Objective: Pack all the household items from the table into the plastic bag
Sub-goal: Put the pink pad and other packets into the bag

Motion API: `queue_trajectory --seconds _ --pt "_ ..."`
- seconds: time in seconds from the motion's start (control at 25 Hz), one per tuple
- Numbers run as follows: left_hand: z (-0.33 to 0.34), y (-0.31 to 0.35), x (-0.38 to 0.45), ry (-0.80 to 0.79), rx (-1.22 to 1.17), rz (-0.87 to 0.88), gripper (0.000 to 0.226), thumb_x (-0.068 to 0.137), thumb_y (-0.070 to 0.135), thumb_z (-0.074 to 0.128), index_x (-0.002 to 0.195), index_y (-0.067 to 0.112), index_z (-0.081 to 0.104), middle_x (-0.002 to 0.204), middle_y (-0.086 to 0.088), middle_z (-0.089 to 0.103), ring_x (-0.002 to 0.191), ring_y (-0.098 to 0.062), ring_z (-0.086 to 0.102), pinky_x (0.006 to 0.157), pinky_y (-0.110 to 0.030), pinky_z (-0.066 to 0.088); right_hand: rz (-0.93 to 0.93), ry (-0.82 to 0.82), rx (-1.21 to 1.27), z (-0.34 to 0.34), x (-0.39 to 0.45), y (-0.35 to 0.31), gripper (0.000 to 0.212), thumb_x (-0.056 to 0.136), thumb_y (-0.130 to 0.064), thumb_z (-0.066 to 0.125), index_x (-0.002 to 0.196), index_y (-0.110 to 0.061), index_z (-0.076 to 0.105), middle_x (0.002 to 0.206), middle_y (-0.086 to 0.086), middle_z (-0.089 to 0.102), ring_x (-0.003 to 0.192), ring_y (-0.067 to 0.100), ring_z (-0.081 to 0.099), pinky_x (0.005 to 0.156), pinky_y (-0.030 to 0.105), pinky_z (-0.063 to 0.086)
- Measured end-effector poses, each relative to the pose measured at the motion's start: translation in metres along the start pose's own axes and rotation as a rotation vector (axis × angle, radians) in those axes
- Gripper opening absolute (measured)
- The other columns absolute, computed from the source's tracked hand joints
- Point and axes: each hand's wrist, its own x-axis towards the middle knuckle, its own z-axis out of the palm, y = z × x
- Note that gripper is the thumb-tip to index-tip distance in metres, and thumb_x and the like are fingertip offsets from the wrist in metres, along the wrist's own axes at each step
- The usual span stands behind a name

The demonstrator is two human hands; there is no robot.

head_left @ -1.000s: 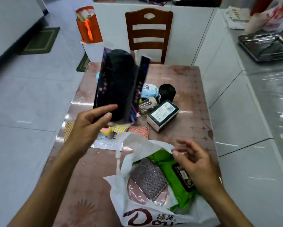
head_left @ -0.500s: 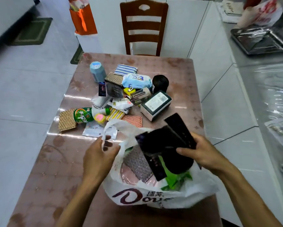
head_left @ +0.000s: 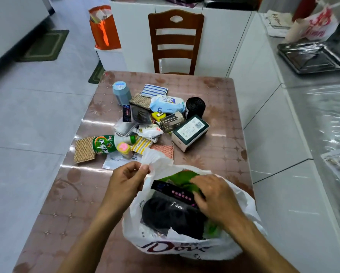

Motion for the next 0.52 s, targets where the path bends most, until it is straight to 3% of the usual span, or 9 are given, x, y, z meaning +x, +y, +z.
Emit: queue_trajectory --seconds 0.08,0.12,0.16,0.24,0.28,0.32,0.36,0.44,0.52 --pt "0.0 0.002 0.003 0.022 -0.124 -0.049 0.023 0.096 0.021 0.056 0.079 0.009 0.065 0.05 -0.002 0.04 0.043 -0.01 0.032 0.04 -0.018 0.027 0.302 -0.034 -0.196 -0.019 -0.024 0.034 0.074 0.075 -0.04 0.071 0.141 -0.023 0.04 0.14 0.008 0.05 0.122 0.031 0.052 0.093 0.046 0.046" --pt "0.0 0.003 0.004 0.036 -0.19 -0.06 0.023 0.097 0.021 0.054 0.082 0.006 0.064 0.051 -0.002 0.04 0.043 -0.01 0.032 0.04 -0.018 0.026 0.488 -0.161 -0.262 -0.026 -0.035 0.05 0.083 0.076 -0.042 0.069 0.146 -0.024 0.029 0.143 0.01 0.046 0.124 0.032 0.049 0.093 0.045 0.044" --pt "0.003 0.003 0.004 0.04 -0.229 -0.056 0.023 0.097 0.022 0.053 0.085 0.005 0.063 0.051 -0.002 0.041 0.043 -0.009 0.032 0.04 -0.019 0.026 0.626 -0.324 -0.262 -0.032 -0.044 0.062 0.079 0.078 -0.037 0.065 0.146 -0.028 0.025 0.138 0.01 0.051 0.118 0.031 0.053 0.089 0.041 0.046" --pt "0.015 0.008 0.003 -0.004 -0.245 -0.019 0.023 0.096 0.026 0.053 0.087 0.007 0.062 0.049 0.001 0.043 0.042 -0.01 0.032 0.039 -0.019 0.026 0.685 -0.447 -0.032 -0.042 -0.051 0.069 0.05 0.082 -0.018 0.057 0.13 -0.03 0.052 0.109 0.008 0.068 0.095 0.029 0.064 0.073 0.032 0.048" --pt "0.021 0.013 0.001 -0.032 -0.254 0.014 0.023 0.094 0.029 0.053 0.087 0.008 0.062 0.048 0.002 0.043 0.042 -0.01 0.032 0.039 -0.019 0.026 0.675 -0.338 0.134 -0.05 -0.047 0.068 0.028 0.082 -0.01 0.056 0.103 -0.024 0.067 0.089 0.005 0.071 0.081 0.028 0.065 0.063 0.029 0.046" --pt "0.025 0.018 0.0 -0.048 -0.272 0.055 0.025 0.091 0.031 0.053 0.087 0.008 0.061 0.048 0.002 0.044 0.041 -0.011 0.032 0.039 -0.019 0.026 0.677 -0.19 0.291 -0.061 -0.037 0.065 0.021 0.082 -0.003 0.055 0.075 -0.019 0.068 0.069 0.002 0.066 0.066 0.023 0.062 0.053 0.027 0.041" --pt "0.027 0.023 -0.002 -0.057 -0.292 0.101 0.026 0.089 0.032 0.053 0.087 0.007 0.06 0.047 0.002 0.044 0.041 -0.012 0.033 0.038 -0.02 0.026 0.691 -0.054 0.427 -0.073 -0.028 0.062 0.029 0.081 0.002 0.053 0.059 -0.015 0.06 0.056 -0.001 0.058 0.054 0.017 0.055 0.046 0.024 0.035" --pt "0.025 0.036 -0.005 -0.066 -0.335 0.171 0.025 0.089 0.03 0.051 0.086 0.006 0.058 0.048 -0.001 0.045 0.039 -0.014 0.033 0.037 -0.021 0.027 0.712 0.073 0.617 -0.095 -0.014 0.06 0.033 0.082 0.005 0.05 0.055 -0.013 0.055 0.047 -0.003 0.052 0.044 0.009 0.047 0.041 0.019 0.031" --pt "0.016 0.037 -0.007 -0.079 -0.345 0.175 0.025 0.091 0.029 0.051 0.084 0.006 0.058 0.047 -0.004 0.046 0.037 -0.015 0.034 0.036 -0.021 0.028 0.714 0.043 0.547 -0.097 -0.004 0.065 0.029 0.083 -0.001 0.05 0.06 -0.019 0.054 0.052 -0.009 0.056 0.055 0.014 0.057 0.044 0.021 0.033"
